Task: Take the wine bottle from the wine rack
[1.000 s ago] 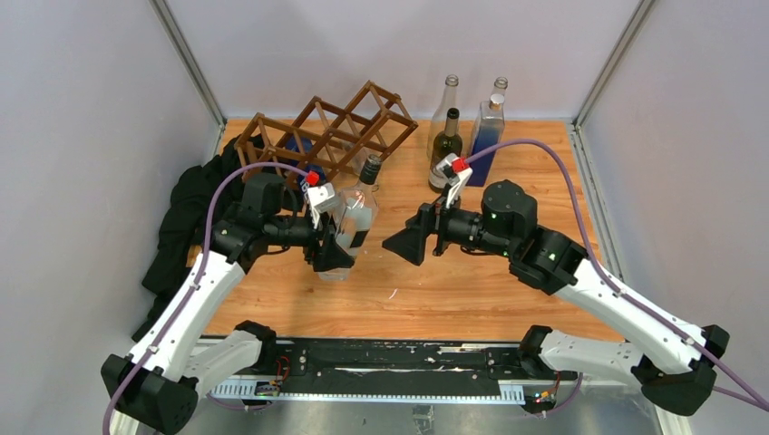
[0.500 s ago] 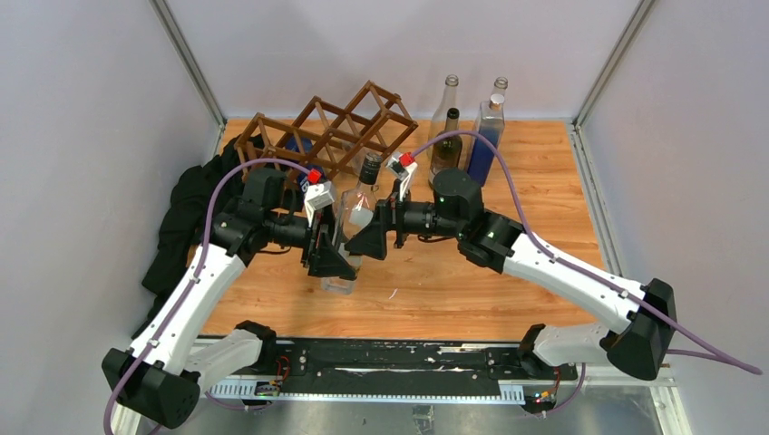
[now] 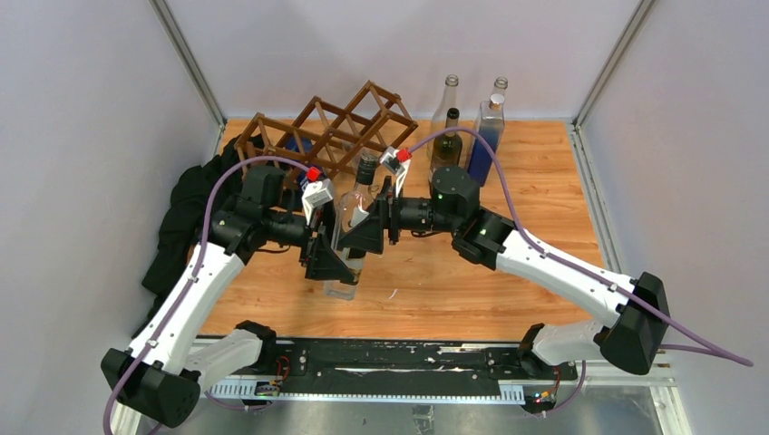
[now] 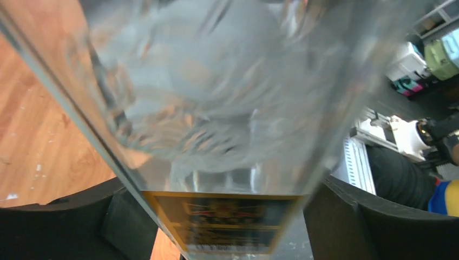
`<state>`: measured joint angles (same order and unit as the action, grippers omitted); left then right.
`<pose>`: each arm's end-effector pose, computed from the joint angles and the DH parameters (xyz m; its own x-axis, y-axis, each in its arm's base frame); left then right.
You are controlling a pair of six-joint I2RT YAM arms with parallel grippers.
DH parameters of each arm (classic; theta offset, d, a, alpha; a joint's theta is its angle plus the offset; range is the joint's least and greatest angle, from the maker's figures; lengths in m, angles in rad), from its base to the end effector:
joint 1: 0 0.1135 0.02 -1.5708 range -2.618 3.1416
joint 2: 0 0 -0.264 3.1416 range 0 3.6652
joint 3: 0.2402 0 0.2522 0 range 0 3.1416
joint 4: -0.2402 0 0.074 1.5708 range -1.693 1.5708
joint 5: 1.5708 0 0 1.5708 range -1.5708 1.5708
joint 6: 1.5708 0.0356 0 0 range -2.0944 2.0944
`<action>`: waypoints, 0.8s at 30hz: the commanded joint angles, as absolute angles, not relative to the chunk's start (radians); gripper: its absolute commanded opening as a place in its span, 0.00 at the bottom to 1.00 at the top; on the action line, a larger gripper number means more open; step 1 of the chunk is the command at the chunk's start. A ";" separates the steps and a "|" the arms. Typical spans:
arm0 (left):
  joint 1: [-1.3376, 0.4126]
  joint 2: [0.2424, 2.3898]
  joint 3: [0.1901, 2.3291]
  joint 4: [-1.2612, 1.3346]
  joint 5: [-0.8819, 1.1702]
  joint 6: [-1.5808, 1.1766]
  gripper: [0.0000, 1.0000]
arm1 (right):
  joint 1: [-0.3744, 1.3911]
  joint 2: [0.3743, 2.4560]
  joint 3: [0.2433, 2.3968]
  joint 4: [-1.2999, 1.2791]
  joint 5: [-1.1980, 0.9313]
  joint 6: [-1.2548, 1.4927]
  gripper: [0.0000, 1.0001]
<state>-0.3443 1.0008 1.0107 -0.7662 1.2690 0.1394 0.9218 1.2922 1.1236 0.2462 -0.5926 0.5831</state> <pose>0.1612 -0.0939 0.3401 -0.5349 0.2357 -0.8114 0.8365 0.0127 -0.5478 0.1668 0.2528 0.3934 -0.5101 0.0833 -0.8561 -0.8584 0.0142 0.5128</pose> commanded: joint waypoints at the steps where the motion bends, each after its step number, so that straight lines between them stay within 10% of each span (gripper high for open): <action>1: -0.345 1.013 1.118 -0.845 1.158 0.276 0.99 | 0.879 1.247 1.167 0.148 -0.525 0.524 0.00; 10: -0.345 1.083 1.222 -1.015 0.683 0.598 1.00 | 0.680 1.104 1.107 -0.183 -0.070 0.244 0.00; 24: -0.345 1.048 1.109 -1.017 0.509 0.773 1.00 | 0.409 1.254 1.001 0.037 0.358 0.138 0.00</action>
<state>-0.3443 1.0748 1.1282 -1.0016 0.5652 0.7116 0.4458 1.2304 0.9867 -0.1745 0.2447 0.1631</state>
